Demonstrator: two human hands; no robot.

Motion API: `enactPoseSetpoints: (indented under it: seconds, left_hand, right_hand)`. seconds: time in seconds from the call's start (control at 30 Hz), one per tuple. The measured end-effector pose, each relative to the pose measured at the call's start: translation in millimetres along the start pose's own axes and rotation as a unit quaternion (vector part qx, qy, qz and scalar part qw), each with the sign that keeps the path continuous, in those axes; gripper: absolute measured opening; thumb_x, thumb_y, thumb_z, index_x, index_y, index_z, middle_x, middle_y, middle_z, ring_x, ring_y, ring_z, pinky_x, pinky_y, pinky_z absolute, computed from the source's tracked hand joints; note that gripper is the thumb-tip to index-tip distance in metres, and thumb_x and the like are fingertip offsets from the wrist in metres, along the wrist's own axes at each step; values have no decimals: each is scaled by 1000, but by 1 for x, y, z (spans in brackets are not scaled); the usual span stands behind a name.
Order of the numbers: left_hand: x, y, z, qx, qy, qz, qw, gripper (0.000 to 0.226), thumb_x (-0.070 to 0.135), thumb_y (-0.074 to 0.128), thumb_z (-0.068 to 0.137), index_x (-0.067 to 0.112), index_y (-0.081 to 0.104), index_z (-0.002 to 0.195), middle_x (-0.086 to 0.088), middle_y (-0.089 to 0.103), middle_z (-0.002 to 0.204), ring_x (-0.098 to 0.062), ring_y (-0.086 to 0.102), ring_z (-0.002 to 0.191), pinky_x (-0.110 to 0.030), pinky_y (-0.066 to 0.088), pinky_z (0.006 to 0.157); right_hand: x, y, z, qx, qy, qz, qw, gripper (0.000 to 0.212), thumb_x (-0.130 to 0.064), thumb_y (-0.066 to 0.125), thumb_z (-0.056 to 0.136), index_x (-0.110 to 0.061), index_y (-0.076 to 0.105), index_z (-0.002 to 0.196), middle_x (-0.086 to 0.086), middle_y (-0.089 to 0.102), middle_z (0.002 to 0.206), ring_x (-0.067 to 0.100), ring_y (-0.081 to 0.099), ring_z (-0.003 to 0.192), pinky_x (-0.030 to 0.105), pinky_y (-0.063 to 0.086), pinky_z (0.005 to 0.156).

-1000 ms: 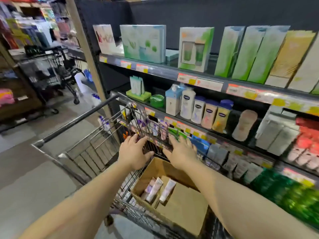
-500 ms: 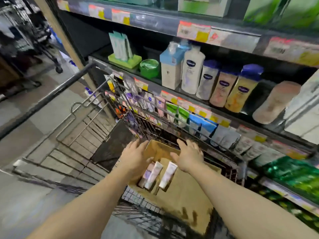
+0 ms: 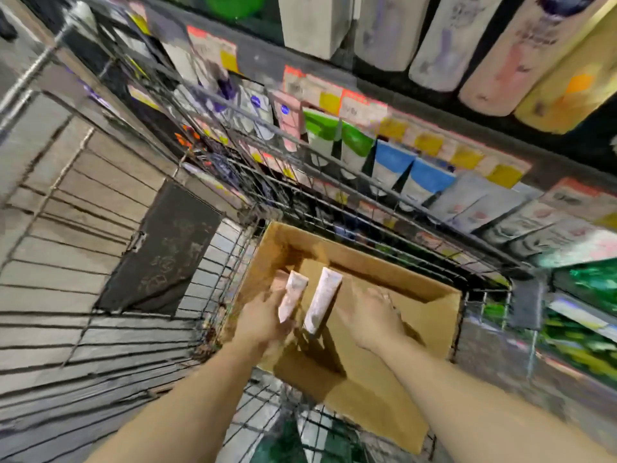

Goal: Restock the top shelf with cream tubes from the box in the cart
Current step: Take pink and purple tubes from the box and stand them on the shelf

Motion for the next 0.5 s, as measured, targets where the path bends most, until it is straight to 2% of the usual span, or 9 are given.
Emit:
enactPoseSetpoints:
  seconds: [0.07,0.13,0.23,0.37,0.5]
  left_hand:
    - [0,24,16,-17,-3,-27,1000,66,44,63,86,22,39,144,-10,51,140,-29,54,121,-35,44,101]
    - [6,48,30,-25,-10,-58,998,54,39,59,90,20,44,138,-10,53,133,-29,55,117,-33,46,93]
    - [17,80,48,-29,-36,-89,995,45,37,59,91,20,46,131,-4,57,127,-23,55,116,-24,40,82]
    - [25,98,62,13,-55,-90,994,46,39,71,81,18,49,116,-2,60,115,-24,57,109,-34,45,86]
    - [21,98,68,35,-82,-134,987,38,38,74,78,16,53,101,-1,63,99,-23,62,96,-37,52,81]
  right_hand:
    - [10,19,10,-14,10,5,1000,52,-46,46,96,-30,35,145,3,40,147,30,29,140,46,27,112]
    - [20,39,23,-22,20,14,999,56,-48,45,96,-33,29,148,2,40,148,29,30,139,45,29,112]
    - [33,65,41,-40,41,30,998,59,-51,45,94,-35,27,149,0,40,149,26,32,139,44,31,112]
    - [45,84,58,-43,59,55,996,61,-51,49,93,-37,27,148,-1,35,153,25,27,143,44,28,115]
    - [48,91,64,-37,78,97,992,59,-49,52,93,-33,33,147,-1,40,150,24,36,138,39,37,109]
Point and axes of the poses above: each hand's wrist, its own z-axis towards the middle knuckle, its own y-axis out of the palm, x = y × z, the point moved 8 cm from there along z, towards the middle knuckle
